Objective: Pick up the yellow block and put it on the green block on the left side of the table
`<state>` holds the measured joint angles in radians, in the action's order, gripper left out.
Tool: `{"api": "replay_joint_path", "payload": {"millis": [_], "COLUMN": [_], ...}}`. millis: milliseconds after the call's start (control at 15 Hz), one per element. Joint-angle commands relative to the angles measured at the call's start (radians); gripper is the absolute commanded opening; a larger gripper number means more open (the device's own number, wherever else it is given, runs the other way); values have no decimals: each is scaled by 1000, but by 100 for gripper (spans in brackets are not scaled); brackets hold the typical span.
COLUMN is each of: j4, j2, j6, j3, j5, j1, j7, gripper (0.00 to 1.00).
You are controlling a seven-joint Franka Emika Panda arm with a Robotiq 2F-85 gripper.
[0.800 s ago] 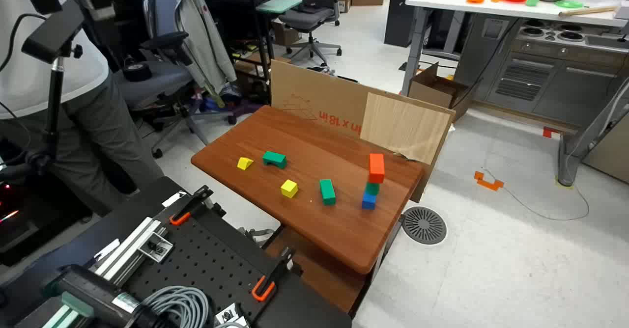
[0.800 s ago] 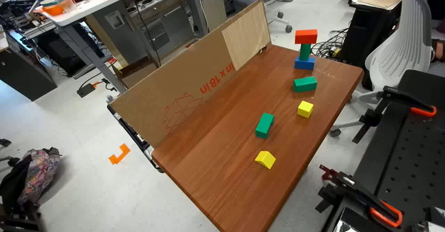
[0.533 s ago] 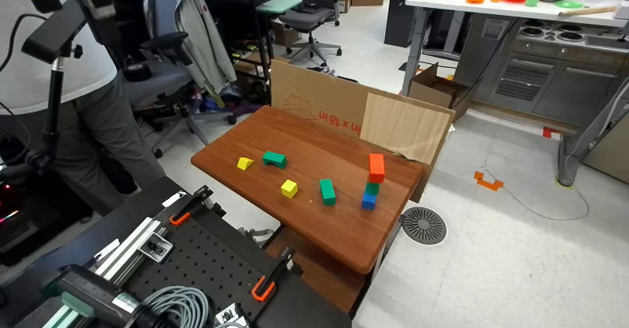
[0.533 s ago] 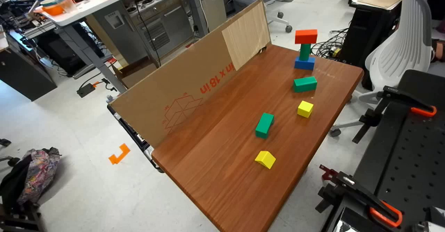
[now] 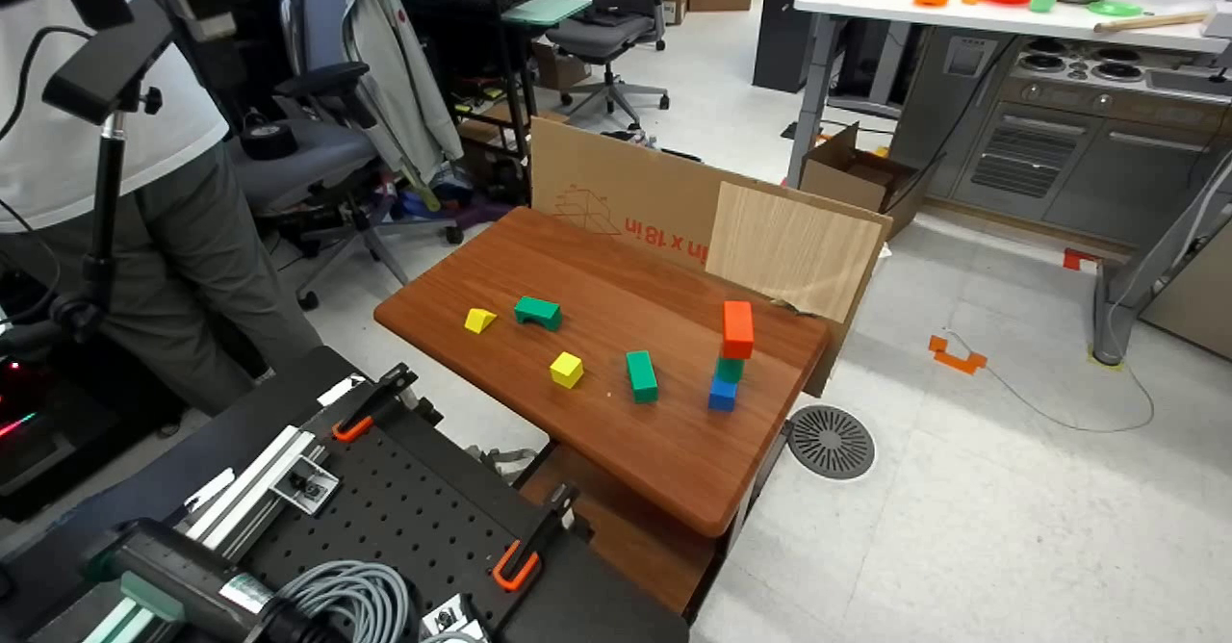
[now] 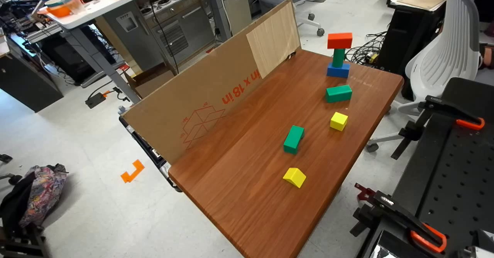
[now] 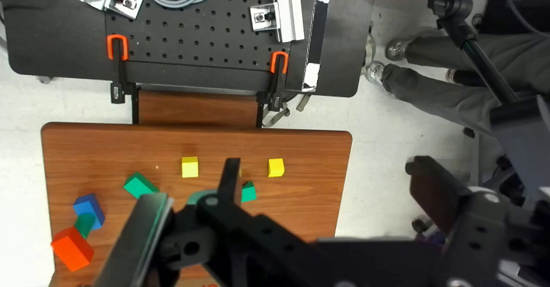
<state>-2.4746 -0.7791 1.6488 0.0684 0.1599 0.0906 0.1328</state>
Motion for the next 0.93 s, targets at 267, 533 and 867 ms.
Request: {"api": "replay_joint_path", "payload": {"millis": [267,533,867], "j4": [-170,-205,-167], "j2": [166,373,615], "j6": [439,680,838], "j3": [-22,-24,-33], "j5": [-7,4,-13], "j1": [-84,-99,-86], "j7": [-79,-146,-150], "gripper": [100,100,100]}}
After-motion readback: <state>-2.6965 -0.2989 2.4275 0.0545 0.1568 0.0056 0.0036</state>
